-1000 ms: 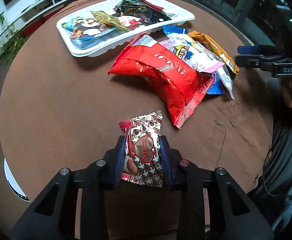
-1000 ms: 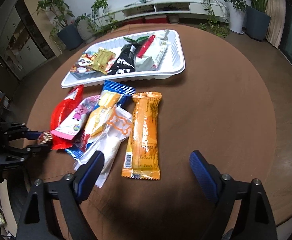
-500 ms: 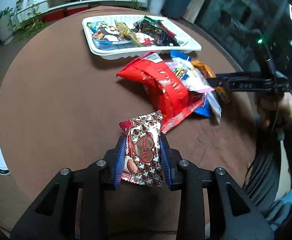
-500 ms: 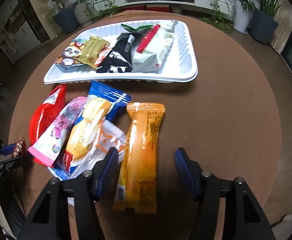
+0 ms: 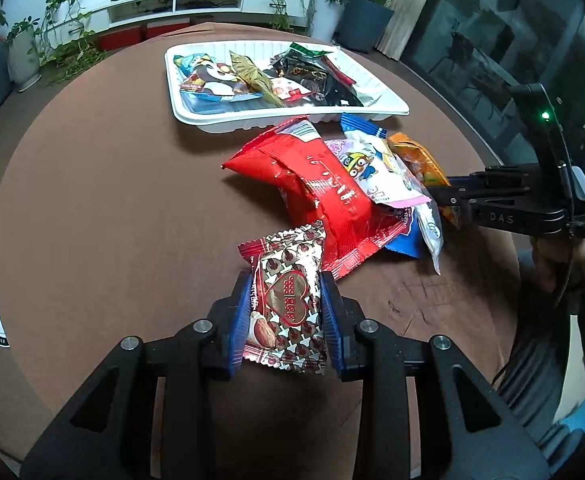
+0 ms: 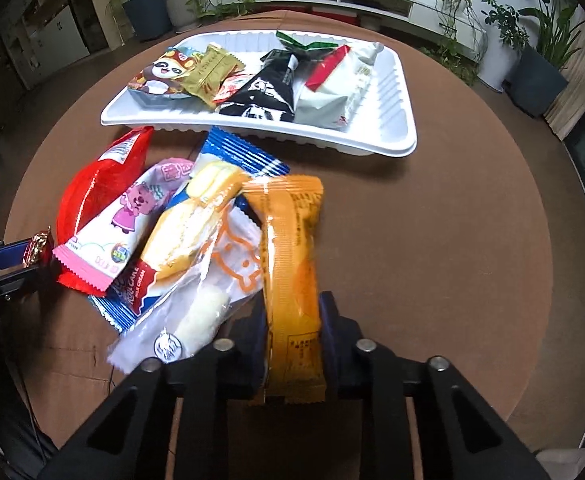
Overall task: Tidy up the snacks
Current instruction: 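Grasp the orange bar wrapper with the right gripper, then carry both packets over the tray and lower them inside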
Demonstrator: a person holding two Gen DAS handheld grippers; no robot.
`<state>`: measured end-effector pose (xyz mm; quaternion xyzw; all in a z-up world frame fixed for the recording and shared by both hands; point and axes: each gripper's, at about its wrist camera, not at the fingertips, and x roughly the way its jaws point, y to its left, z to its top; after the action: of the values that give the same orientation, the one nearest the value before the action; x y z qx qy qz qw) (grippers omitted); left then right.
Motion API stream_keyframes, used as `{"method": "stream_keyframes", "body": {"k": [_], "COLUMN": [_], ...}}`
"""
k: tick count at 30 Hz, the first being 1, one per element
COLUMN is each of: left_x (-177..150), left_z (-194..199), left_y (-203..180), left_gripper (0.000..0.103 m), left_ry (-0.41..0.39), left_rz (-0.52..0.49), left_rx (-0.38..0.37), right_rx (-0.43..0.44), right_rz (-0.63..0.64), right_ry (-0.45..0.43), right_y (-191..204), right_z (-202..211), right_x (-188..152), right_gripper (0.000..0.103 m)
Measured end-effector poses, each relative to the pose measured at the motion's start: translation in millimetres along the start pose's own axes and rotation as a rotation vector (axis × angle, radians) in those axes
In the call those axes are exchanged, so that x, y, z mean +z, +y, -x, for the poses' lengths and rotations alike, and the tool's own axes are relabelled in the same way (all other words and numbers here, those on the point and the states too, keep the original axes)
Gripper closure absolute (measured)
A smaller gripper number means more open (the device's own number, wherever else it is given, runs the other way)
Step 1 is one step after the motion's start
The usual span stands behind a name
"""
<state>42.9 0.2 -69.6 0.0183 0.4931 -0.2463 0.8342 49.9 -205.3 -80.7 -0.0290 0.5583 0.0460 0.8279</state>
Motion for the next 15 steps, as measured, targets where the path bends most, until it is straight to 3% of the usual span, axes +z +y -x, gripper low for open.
{"method": "stream_keyframes", "body": {"k": [2,15], "left_x": [-1,5], "left_z": [0,12], "left_y": [2,4], "left_gripper": [0.072,0.072], "left_ry": [-0.003,-0.056], "left_rz": [0.007,0.044], "left_rx": [0.0,-0.035], "right_rx": [0.024,0.171], "right_rz": [-0.034,-0.224], "right_ry": [-0.007,-0.115], "right_y": [-6,-36], "right_z": [3,34], "right_x": [-1,-21], "right_gripper": [0.089,0.09]}}
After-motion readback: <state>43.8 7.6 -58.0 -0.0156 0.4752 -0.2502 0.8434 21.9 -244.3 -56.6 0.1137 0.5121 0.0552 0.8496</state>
